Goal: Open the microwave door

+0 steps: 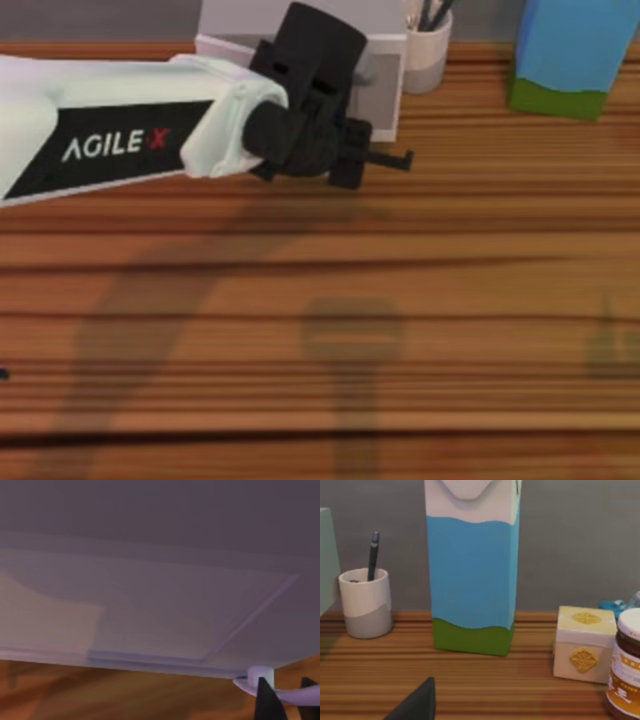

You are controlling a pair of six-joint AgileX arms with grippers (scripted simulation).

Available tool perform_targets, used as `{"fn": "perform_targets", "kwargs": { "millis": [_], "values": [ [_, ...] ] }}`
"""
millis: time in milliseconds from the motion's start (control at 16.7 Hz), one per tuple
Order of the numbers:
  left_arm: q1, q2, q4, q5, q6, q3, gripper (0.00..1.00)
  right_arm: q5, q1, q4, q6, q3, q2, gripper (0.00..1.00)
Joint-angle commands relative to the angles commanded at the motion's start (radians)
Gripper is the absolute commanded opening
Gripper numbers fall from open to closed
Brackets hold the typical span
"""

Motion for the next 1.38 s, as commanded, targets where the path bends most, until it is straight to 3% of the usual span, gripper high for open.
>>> {"fn": "perform_targets", "kwargs": {
  "millis": [360, 1380],
  "values": [
    [0.019, -0.027, 0.018, 0.024, 0.044, -0.041, 0.00, 0.000, 0.000, 0.000, 0.000, 0.000, 0.000, 1.00],
    [0.020, -0.028, 0.019, 0.025, 0.046, -0.042, 0.00, 0.000, 0.000, 0.000, 0.000, 0.000, 0.000, 1.00]
  ]
}}
